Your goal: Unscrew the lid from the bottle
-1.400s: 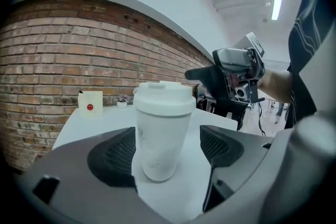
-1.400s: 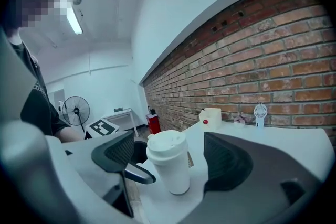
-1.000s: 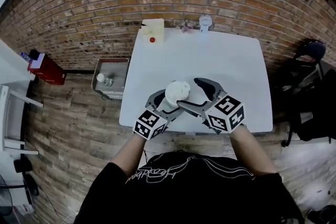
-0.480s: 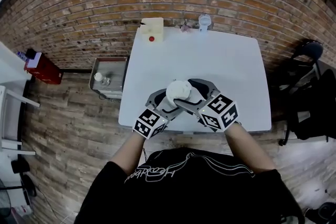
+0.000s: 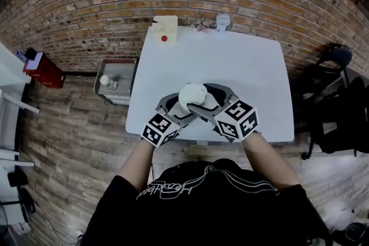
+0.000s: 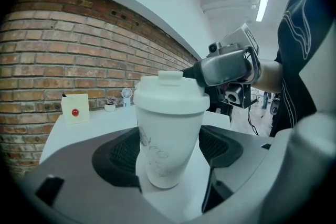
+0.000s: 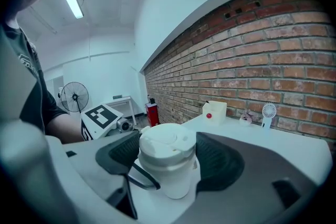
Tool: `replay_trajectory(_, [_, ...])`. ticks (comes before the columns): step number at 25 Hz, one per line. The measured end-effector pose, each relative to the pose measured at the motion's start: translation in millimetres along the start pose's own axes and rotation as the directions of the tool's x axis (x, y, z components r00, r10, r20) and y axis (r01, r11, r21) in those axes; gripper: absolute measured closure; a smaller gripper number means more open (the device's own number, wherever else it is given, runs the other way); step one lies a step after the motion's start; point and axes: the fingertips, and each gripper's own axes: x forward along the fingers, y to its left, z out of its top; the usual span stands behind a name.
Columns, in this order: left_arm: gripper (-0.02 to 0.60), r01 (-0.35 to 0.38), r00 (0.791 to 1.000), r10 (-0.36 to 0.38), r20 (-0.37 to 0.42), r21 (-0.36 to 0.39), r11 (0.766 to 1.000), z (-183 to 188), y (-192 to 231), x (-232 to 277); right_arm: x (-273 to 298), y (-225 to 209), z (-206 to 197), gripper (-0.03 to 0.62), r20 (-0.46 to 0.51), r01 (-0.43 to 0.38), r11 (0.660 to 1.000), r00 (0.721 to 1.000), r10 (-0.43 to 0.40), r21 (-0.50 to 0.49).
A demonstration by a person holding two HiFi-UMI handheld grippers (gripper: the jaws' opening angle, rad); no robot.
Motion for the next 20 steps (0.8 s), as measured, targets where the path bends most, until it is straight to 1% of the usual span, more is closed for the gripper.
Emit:
replay_trajectory(4, [0.213, -0.011, 1.000, 0.011, 0.007, -0.012, 1.000, -1.0, -1.8, 2.2, -2.2, -1.0, -2.0, 0.267, 0.001, -0.018, 1.000, 1.000, 0.018, 0.003])
replay_trajectory(7, [0.213, -0.012, 1.000, 0.012, -0.006, -0.013, 1.000, -0.5, -0.7, 1.2, -0.5, -0.7, -1.6, 0.269, -0.003, -0.049, 0.999, 0.999, 0.049, -0.002])
replay_trajectory(12, [0.212, -0.020, 1.000, 0.020, -0.020, -0.020, 1.000, -0.1, -1.6, 0.9, 0.2, 0.4, -1.9, 0.269, -0.031, -0.158, 0.986, 0.987, 0.157, -0.051])
replay_trajectory(14, [0.212, -0.028, 0.999, 0.027, -0.032, -0.025, 0.999, -1.1, -1.2, -0.3, 1.4, 1.9, -1.2, 0.269, -0.049, -0.217, 0.973, 0.976, 0.213, -0.076])
replay_trajectory(16, [0.212, -0.033, 0.999, 0.032, -0.039, -0.031, 0.999, -1.4, -1.4, -1.1, 2.1, 3.1, -1.1, 0.269, -0.076, -0.283, 0.954, 0.958, 0.276, -0.101])
replay_trajectory(18, [0.212, -0.037, 0.999, 0.035, -0.042, -0.036, 0.999, -0.9, -2.6, -1.0, 2.1, 3.7, -1.8, 0.269, -0.111, -0.355, 0.927, 0.933, 0.343, -0.124])
replay_trajectory(20, [0.212, -0.042, 0.998, 0.040, -0.048, -0.039, 0.998, -0.6, -3.2, -0.8, 2.3, 4.1, -2.2, 0.269, -0.149, -0.427, 0.892, 0.901, 0.407, -0.146])
